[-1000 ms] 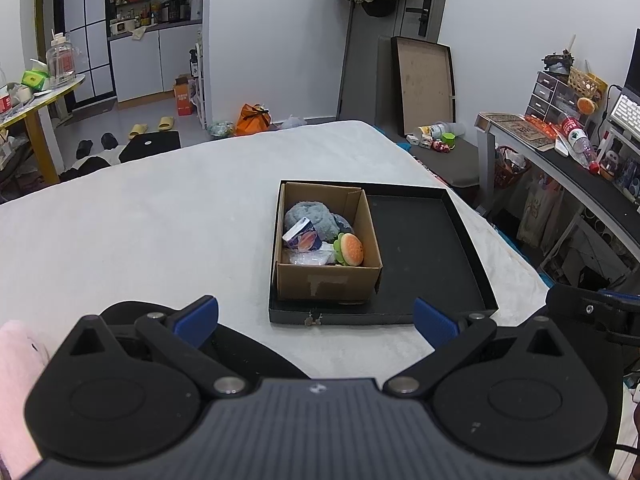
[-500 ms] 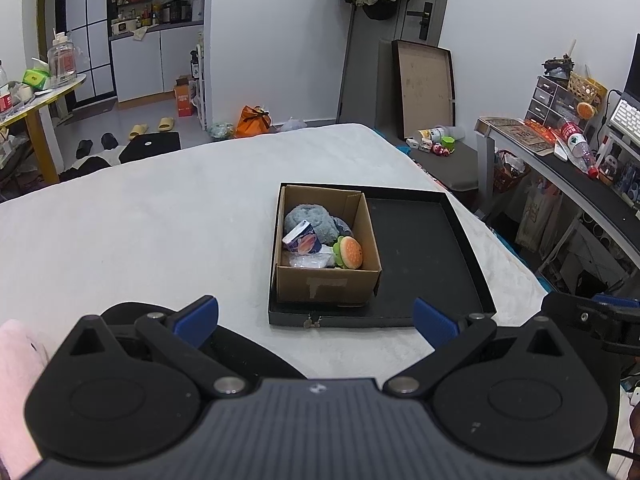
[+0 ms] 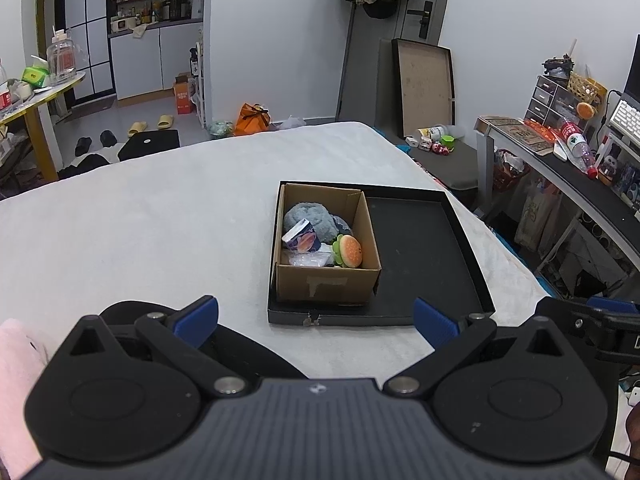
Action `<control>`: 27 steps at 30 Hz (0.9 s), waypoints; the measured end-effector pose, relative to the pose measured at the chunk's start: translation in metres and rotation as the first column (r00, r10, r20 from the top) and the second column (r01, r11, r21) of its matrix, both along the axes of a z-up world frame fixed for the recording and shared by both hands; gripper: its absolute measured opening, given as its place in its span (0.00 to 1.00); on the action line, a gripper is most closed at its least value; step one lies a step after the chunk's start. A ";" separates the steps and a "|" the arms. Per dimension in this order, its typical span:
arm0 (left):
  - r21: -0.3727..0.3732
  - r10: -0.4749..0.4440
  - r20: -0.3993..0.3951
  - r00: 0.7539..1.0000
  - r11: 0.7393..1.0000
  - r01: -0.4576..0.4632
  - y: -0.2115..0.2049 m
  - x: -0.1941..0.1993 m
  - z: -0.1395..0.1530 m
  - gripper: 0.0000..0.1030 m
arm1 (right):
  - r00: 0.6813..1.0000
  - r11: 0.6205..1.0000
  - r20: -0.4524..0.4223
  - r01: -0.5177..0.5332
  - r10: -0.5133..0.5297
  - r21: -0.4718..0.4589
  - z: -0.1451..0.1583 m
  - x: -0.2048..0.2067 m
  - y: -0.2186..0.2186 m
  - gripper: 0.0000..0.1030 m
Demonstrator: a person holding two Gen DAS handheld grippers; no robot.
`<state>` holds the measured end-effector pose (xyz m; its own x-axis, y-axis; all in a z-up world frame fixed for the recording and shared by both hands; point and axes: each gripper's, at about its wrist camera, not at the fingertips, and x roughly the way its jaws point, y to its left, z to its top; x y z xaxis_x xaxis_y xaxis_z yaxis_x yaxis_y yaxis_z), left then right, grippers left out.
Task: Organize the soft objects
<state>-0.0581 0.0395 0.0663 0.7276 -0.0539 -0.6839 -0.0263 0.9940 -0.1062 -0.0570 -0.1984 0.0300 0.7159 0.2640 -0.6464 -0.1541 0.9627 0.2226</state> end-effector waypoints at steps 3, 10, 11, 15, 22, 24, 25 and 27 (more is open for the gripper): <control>0.006 0.001 0.000 1.000 1.000 -0.001 0.000 0.000 0.000 1.00 | 1.000 1.000 -0.001 -0.001 0.001 0.000 0.000 0.001 -0.001 1.00; 0.003 -0.001 -0.004 1.000 1.000 0.001 -0.001 0.001 0.000 1.00 | 1.000 1.000 -0.003 -0.001 0.001 0.000 -0.001 0.002 -0.001 1.00; 0.001 -0.002 -0.004 1.000 1.000 0.002 -0.001 0.001 -0.001 1.00 | 1.000 1.000 -0.003 -0.001 0.001 0.000 -0.001 0.002 -0.001 1.00; 0.000 -0.005 -0.008 1.000 1.000 0.005 -0.001 0.002 -0.002 1.00 | 1.000 1.000 -0.003 0.002 -0.002 -0.001 -0.001 0.002 -0.002 1.00; 0.000 -0.014 -0.021 1.000 1.000 0.014 -0.002 0.004 -0.005 1.00 | 1.000 1.000 -0.008 0.004 -0.004 -0.005 -0.004 0.003 -0.001 1.00; 0.002 -0.014 -0.024 1.000 1.000 0.014 -0.003 0.005 -0.007 1.00 | 1.000 1.000 -0.009 0.007 -0.007 0.003 -0.005 0.002 -0.001 1.00; 0.001 -0.016 -0.025 1.000 1.000 0.016 -0.003 0.006 -0.007 1.00 | 1.000 1.000 -0.011 0.005 -0.005 0.003 -0.005 0.002 -0.001 1.00; -0.001 -0.021 -0.025 0.999 1.000 0.021 -0.004 0.008 -0.008 1.00 | 1.000 1.000 -0.012 0.004 -0.004 -0.002 -0.006 0.002 -0.001 1.00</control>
